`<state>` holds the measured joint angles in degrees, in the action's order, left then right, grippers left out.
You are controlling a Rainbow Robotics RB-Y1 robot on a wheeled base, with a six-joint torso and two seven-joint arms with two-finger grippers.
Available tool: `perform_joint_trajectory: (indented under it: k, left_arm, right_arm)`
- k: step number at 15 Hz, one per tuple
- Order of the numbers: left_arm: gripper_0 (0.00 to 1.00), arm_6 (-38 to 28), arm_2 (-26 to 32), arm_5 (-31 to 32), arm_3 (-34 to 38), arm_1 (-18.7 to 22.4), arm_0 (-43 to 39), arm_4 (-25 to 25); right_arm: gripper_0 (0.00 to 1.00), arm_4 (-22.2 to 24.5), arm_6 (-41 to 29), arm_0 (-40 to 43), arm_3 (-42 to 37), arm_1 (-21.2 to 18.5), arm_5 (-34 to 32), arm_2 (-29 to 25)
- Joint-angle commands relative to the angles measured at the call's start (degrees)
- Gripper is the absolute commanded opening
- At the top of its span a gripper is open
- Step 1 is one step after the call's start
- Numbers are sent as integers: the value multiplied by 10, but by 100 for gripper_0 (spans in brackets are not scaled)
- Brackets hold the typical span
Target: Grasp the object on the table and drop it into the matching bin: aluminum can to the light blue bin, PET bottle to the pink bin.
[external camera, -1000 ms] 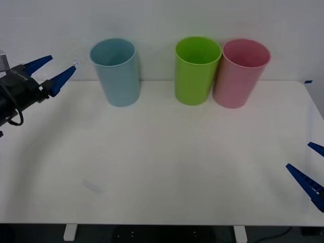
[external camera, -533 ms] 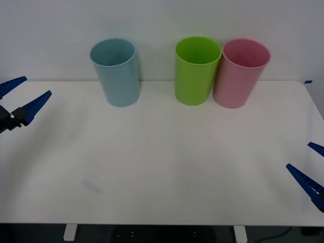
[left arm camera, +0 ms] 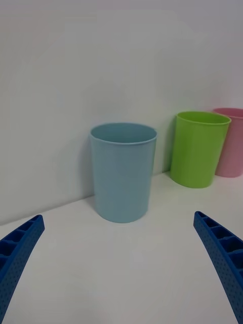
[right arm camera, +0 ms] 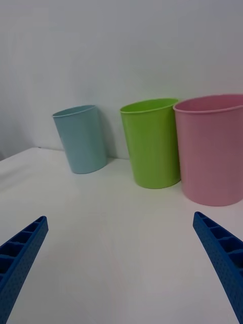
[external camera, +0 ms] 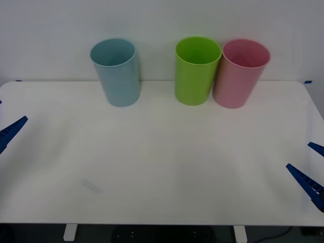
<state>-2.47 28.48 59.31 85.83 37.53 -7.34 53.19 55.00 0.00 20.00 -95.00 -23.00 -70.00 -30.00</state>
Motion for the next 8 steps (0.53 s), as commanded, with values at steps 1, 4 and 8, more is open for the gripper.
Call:
perform_joint_trajectory:
  k: [1,4,8]
  left_arm:
    - [100,0,13,2,16,0,-33,-14]
    - [100,2,18,4,22,0,-52,-27]
    - [100,0,17,5,22,0,-58,-31]
  right_arm:
    - [100,0,0,0,0,0,0,0]
    - [100,0,0,0,0,0,0,0]
    - [100,0,0,0,0,0,0,0]
